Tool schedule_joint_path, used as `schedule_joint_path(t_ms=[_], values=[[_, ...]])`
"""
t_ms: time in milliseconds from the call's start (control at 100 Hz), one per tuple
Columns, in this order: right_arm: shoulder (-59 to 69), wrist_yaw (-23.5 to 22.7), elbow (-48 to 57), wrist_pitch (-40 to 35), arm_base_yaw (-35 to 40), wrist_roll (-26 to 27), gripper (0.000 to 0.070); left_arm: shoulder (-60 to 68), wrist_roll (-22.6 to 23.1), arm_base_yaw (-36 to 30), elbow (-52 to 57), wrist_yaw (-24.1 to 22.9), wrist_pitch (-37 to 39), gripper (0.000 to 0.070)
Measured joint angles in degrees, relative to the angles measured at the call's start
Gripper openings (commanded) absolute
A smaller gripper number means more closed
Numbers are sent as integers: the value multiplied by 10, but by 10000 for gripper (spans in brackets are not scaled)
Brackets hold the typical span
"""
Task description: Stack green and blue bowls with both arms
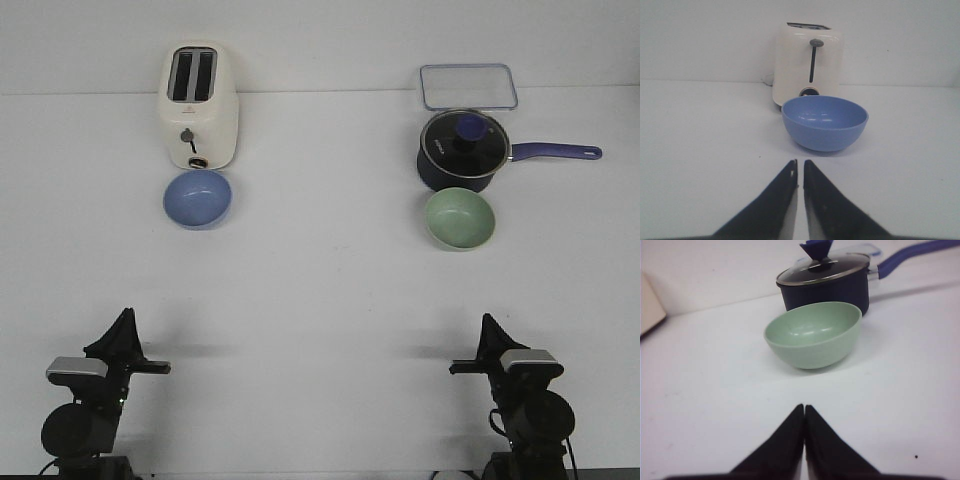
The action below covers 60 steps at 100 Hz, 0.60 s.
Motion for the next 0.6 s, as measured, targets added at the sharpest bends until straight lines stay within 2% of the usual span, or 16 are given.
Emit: schedule_joint_path(t_ms=[70,280,370,430,490,600], values=[[15,8,28,-22,0,19,0,0,0,0,0,0,0,15],[127,71,154,-87,-1,38,0,0,0,0,0,0,0,15],[207,73,217,-110,-2,37,0,0,0,0,0,0,0,15],[265,71,257,-120,-5,34,29,0,0,0,0,0,0,15],[323,68,295,-125,-7,26,131,0,0,0,0,0,0,15],[432,52,360,-127,-15,13,381,0,0,0,0,0,0,15]])
